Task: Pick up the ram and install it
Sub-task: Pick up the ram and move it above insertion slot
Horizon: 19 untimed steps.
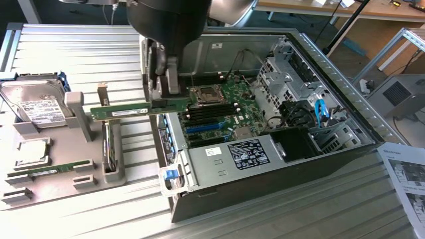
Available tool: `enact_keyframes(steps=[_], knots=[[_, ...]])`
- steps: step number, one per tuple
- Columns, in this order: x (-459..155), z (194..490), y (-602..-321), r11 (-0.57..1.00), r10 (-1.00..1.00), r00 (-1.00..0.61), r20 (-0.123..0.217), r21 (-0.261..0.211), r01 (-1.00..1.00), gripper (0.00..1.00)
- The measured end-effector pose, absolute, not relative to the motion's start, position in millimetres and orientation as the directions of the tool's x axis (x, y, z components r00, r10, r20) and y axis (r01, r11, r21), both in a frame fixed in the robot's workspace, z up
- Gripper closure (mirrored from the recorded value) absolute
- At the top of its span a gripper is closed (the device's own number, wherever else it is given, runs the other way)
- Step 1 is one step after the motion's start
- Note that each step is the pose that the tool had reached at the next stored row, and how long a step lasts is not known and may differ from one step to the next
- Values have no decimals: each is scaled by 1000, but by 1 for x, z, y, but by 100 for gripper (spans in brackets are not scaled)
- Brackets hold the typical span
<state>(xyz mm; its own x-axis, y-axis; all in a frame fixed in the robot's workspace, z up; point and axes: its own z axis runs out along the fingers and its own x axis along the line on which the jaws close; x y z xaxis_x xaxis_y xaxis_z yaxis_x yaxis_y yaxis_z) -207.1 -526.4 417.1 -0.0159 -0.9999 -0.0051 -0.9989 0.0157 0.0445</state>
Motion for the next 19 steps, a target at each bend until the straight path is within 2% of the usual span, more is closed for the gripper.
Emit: enact_keyframes(steps=[19], knots=[[-139,417,-526,16,-1000,-16,-5,46,-999,88]])
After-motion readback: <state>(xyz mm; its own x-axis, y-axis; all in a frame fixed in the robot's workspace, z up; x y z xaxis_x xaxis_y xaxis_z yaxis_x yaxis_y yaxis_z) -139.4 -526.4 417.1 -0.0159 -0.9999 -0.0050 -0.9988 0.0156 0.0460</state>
